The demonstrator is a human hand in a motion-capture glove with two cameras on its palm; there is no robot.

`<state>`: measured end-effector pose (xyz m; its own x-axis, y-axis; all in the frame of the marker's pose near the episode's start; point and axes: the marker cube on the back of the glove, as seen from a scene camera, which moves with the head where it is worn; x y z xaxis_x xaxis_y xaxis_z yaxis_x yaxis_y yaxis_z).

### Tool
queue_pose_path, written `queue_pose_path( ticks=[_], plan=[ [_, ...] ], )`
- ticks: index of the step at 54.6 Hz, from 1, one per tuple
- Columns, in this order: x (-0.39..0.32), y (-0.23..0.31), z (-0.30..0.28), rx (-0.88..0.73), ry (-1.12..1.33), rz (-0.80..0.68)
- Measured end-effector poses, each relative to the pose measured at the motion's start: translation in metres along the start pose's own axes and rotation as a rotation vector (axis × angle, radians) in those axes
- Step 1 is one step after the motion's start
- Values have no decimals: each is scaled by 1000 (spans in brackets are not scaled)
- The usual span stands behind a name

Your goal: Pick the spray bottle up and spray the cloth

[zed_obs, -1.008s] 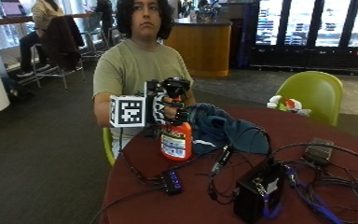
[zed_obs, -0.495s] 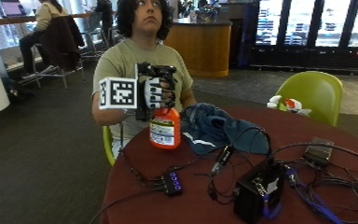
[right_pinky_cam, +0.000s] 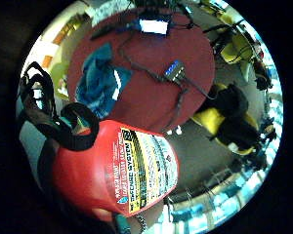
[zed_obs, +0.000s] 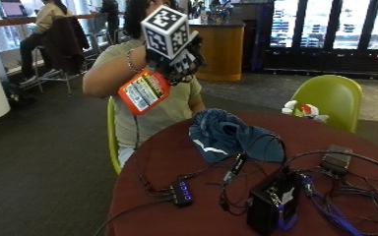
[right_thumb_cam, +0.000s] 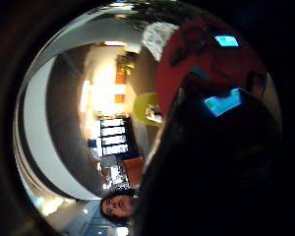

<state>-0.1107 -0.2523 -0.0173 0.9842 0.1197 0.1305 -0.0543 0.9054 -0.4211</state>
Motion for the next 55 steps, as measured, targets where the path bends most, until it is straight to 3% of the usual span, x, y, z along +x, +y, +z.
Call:
queue_pose_path(
  ticks=[11, 29, 42, 48, 55],
  plan=[
    [-43, -40, 49, -345, 327, 179],
    [-55, -89, 149, -627, 620, 317],
    [-51, -105, 172, -676, 671, 334],
    [-60, -106, 157, -620, 611, 319],
    [-81, -98, 121, -486, 488, 197]
  ],
)
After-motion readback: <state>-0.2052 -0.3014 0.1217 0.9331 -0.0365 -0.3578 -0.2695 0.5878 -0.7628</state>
